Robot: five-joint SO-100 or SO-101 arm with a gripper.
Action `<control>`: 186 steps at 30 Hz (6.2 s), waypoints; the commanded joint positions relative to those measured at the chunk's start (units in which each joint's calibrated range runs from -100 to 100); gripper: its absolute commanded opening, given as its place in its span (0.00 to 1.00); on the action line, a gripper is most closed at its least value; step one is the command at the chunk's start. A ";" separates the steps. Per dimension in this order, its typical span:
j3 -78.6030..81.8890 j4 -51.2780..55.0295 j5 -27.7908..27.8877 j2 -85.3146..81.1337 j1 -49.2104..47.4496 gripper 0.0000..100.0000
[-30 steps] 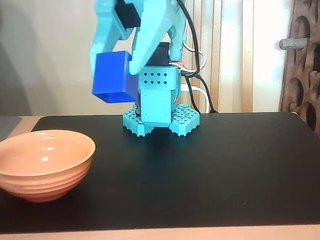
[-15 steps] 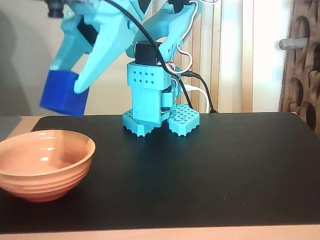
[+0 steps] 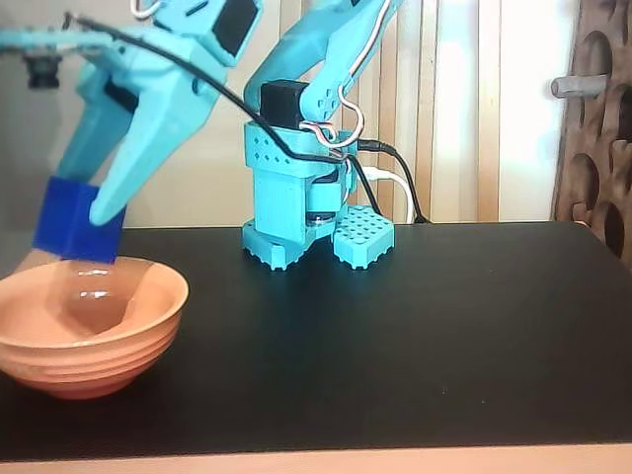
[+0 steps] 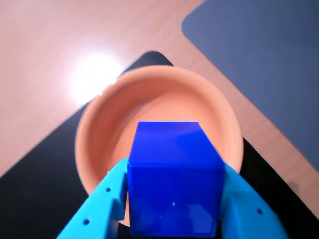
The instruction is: Place the blue cube in the orange bowl.
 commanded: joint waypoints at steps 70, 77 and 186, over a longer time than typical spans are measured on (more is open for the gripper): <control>-14.62 -11.47 0.52 30.48 0.92 0.13; -14.90 -11.55 0.57 30.74 0.42 0.14; 9.69 11.27 1.10 -27.21 -41.01 0.28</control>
